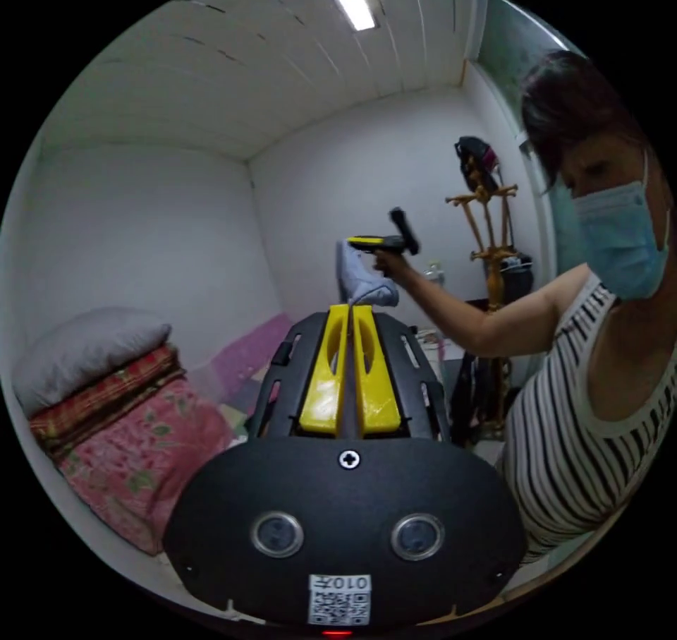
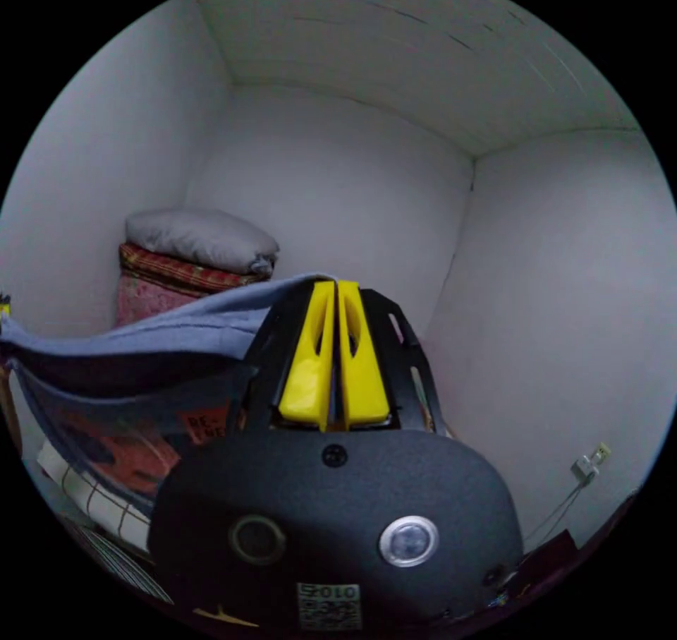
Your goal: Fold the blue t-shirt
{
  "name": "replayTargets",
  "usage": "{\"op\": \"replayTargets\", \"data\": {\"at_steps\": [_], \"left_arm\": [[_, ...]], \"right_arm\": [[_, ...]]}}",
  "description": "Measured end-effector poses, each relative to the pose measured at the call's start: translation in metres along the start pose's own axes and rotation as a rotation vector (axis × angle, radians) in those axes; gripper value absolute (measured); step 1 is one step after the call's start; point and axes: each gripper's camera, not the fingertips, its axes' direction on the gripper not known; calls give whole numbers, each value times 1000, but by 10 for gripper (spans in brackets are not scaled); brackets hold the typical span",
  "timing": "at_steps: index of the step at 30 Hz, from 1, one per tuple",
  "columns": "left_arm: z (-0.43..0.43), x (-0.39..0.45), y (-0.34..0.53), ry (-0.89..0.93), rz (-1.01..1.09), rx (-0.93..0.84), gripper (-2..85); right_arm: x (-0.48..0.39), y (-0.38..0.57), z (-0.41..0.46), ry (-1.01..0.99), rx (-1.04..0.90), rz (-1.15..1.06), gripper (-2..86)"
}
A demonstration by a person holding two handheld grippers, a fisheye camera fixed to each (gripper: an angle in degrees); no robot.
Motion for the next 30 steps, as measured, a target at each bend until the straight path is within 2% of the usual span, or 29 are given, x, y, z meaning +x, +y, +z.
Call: {"op": "replayTargets", "data": {"at_steps": [5,8,11,16,18,23,30], "left_arm": [[11,-28,79,65,-151,-30,-4],[21,-48,155,81,-340,-89,-3],[34,-69,247,94,-626,-175,-3],[39,-105,393,-58,-945,-287,-3],[42,-118,433,-121,-986,-300,-3],[57,-161,526,-244,-1116,-396,-3],[64,-227,615,-360,-1185,-448,-3]], "right_arm": [[-70,-45,91,-138,-7,-77,23],[-142,-51,166,-267,-64,-186,23],[-229,-34,249,-435,-155,-329,23],[-372,24,368,-679,-290,-470,24],[-434,56,420,-791,-385,-475,25],[-526,113,494,-971,-517,-472,25],[-587,114,590,-948,-503,-540,29]]}}
